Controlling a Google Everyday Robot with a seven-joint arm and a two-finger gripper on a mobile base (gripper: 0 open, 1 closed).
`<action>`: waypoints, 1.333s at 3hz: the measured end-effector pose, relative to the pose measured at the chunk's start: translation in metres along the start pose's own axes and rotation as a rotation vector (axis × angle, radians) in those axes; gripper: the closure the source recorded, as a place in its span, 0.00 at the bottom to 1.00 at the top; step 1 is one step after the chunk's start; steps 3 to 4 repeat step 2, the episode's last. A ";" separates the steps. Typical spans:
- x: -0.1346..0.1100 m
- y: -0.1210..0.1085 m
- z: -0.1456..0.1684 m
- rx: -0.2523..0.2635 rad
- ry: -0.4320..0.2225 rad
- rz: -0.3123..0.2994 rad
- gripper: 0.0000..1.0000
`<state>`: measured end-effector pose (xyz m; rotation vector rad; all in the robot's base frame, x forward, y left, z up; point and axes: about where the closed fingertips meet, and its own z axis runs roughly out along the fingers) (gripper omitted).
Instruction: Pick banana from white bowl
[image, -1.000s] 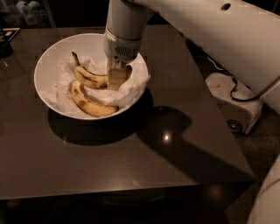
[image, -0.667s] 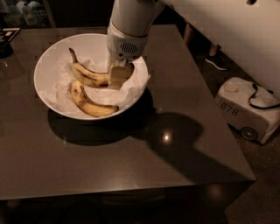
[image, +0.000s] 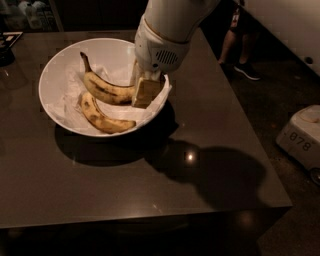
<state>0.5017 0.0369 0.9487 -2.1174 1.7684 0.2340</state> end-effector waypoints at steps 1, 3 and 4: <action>0.007 0.027 -0.017 0.021 -0.020 0.006 1.00; 0.014 0.053 -0.031 0.049 -0.026 0.020 1.00; 0.014 0.053 -0.031 0.049 -0.026 0.020 1.00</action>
Offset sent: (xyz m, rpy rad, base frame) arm -0.0815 -0.0547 0.0169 0.0484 -0.0441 -0.0619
